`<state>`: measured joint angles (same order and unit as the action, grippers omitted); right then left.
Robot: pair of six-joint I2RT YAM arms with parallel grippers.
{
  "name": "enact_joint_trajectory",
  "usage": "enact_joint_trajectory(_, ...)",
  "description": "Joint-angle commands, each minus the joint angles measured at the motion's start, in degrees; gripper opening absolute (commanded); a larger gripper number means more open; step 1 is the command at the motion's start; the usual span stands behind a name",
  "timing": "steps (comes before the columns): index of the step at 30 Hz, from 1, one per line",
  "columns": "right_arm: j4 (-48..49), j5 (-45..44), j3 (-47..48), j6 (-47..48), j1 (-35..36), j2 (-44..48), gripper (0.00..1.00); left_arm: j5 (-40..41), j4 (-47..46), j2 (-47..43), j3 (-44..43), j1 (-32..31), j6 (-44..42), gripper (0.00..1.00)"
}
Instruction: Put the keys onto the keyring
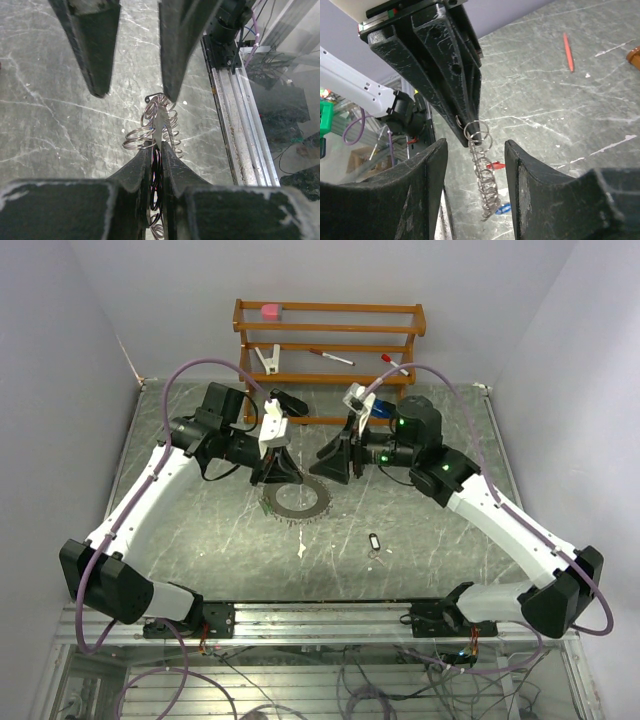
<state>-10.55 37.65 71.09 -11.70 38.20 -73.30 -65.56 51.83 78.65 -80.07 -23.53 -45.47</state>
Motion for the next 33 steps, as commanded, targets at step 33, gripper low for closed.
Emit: enact_joint_trajectory(33, -14.81, -20.71, 6.51, 4.37, 2.96, -3.09, 0.41, 2.86, -0.38, -0.25, -3.91, -1.70, -0.38, 0.07)
